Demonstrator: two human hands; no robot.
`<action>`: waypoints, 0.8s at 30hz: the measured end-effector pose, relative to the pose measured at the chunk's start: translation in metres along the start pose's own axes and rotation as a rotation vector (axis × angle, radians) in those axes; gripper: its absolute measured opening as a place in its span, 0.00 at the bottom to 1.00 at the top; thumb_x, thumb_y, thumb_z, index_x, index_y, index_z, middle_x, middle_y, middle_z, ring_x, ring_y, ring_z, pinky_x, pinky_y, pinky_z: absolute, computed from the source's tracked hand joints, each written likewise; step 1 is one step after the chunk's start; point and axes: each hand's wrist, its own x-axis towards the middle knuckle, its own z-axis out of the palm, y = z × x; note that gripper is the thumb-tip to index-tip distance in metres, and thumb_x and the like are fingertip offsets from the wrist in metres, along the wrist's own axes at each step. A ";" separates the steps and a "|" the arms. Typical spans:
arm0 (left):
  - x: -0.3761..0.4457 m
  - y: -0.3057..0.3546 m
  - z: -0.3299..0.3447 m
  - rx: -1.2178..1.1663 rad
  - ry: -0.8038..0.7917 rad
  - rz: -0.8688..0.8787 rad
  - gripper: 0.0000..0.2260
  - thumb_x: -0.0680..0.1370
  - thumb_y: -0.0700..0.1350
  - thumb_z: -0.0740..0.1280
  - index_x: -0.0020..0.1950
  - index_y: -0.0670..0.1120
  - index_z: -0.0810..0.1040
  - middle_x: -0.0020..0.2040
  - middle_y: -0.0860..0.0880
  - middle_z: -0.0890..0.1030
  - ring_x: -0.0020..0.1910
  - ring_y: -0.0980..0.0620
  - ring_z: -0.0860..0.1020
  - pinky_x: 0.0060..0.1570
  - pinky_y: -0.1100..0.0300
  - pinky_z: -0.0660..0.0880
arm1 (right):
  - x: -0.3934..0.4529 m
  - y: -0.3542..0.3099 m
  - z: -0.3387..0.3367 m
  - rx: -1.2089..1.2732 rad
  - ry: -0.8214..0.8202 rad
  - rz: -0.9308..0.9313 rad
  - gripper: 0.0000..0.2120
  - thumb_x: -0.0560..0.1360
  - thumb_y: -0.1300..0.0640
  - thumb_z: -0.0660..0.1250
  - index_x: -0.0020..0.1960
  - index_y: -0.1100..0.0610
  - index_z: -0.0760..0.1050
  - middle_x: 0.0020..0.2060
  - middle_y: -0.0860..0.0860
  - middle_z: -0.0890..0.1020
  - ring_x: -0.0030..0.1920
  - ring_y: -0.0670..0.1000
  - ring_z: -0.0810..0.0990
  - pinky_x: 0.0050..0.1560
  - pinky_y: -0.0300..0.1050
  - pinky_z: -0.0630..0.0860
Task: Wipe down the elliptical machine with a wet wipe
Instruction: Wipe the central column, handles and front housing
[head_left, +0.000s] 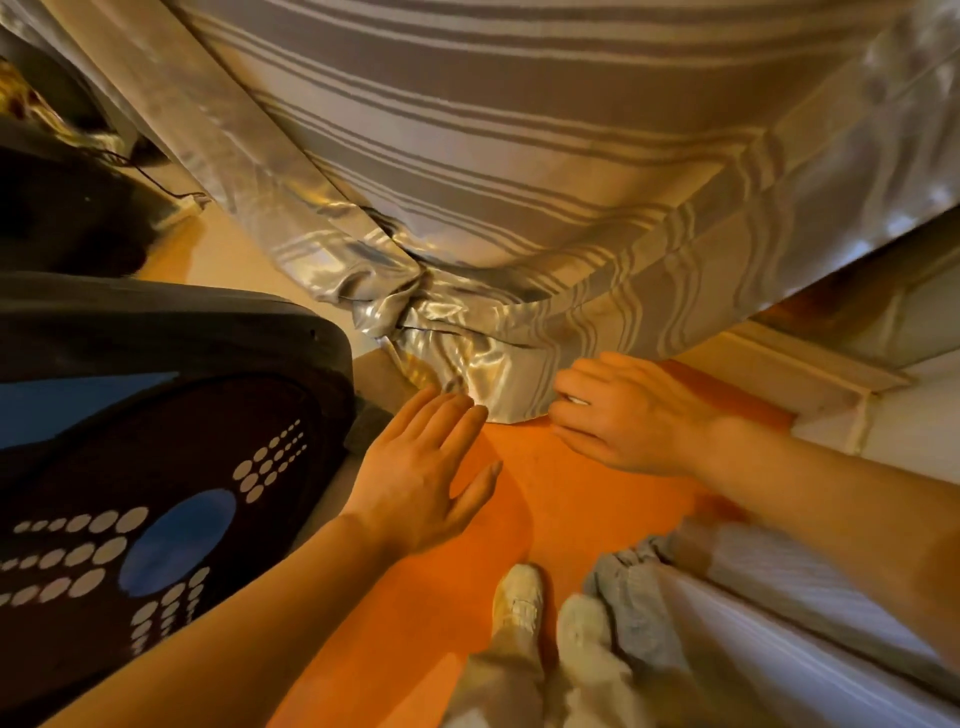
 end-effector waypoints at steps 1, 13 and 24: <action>0.001 0.000 -0.001 0.004 -0.016 -0.021 0.26 0.82 0.58 0.54 0.67 0.41 0.77 0.63 0.42 0.80 0.65 0.44 0.77 0.70 0.44 0.69 | 0.004 0.005 -0.003 0.012 0.008 -0.003 0.13 0.79 0.52 0.59 0.41 0.56 0.76 0.39 0.54 0.76 0.39 0.54 0.71 0.38 0.48 0.64; 0.032 0.011 -0.073 0.019 0.010 -0.347 0.24 0.81 0.58 0.56 0.68 0.43 0.75 0.65 0.43 0.78 0.66 0.44 0.75 0.72 0.45 0.65 | 0.084 0.070 -0.058 0.088 -0.015 -0.326 0.10 0.77 0.54 0.59 0.41 0.55 0.75 0.41 0.54 0.78 0.40 0.54 0.74 0.40 0.47 0.65; -0.001 -0.061 -0.154 0.103 -0.015 -0.680 0.27 0.83 0.62 0.49 0.69 0.46 0.74 0.68 0.45 0.76 0.69 0.45 0.73 0.72 0.45 0.63 | 0.262 0.053 -0.053 0.207 -0.049 -0.592 0.13 0.79 0.54 0.54 0.44 0.56 0.75 0.42 0.54 0.77 0.39 0.54 0.75 0.36 0.51 0.74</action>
